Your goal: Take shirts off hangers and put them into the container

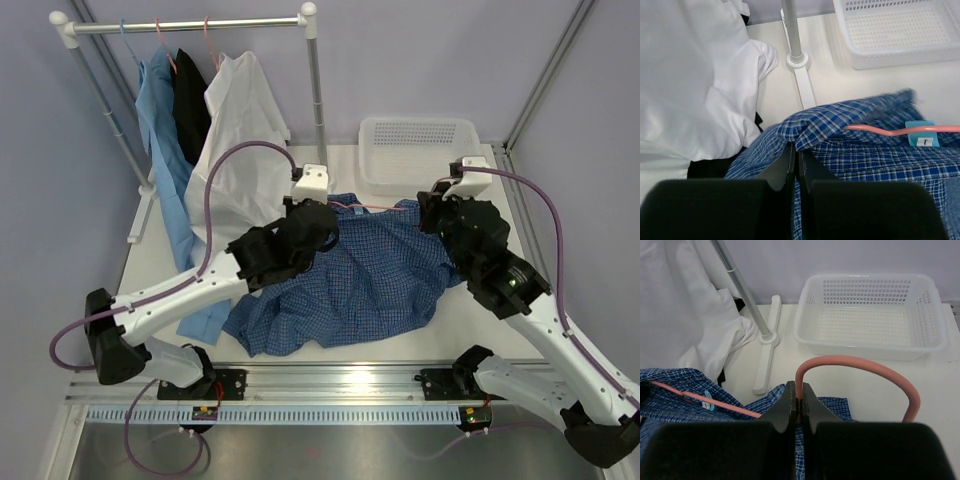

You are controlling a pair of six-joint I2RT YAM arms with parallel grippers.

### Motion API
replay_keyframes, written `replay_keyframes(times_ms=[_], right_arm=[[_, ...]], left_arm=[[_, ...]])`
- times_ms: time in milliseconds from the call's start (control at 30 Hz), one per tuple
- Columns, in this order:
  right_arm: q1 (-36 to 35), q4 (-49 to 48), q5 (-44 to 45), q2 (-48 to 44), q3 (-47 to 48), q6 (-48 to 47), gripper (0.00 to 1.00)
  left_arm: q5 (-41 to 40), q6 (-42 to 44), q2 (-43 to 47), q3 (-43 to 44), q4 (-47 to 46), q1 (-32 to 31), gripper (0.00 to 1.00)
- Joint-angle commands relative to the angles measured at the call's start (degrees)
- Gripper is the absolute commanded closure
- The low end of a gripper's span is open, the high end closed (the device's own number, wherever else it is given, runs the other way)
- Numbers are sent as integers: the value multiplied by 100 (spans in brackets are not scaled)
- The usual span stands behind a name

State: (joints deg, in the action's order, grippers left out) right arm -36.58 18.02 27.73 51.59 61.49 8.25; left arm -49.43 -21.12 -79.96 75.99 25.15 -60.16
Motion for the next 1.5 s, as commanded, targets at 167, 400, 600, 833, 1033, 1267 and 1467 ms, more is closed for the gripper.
replay_keyframes(times_ms=[167,400,600,833,1033,1267,1467], right_arm=[[10,351,400,-826,319,168,100],[10,483,-134,-967,592,159,100],[19,536,-487,-1335,451,132,100],[19,545,83,-1442,547,159,100],[10,378,119,-1240,671,142,100],[19,465,119,-994,654,1,100],[10,378,-100,-826,285,-51,100]], left_arm=[[422,-699,622,-611,192,382,100],[901,-973,842,-1042,192,382,100],[724,-454,1062,-700,192,514,100],[1787,-489,974,-988,122,419,100],[2095,-270,1114,-1507,-140,-512,100],[2482,-94,1904,-2070,-344,-672,17],[2604,607,3019,-2088,-168,-594,8]])
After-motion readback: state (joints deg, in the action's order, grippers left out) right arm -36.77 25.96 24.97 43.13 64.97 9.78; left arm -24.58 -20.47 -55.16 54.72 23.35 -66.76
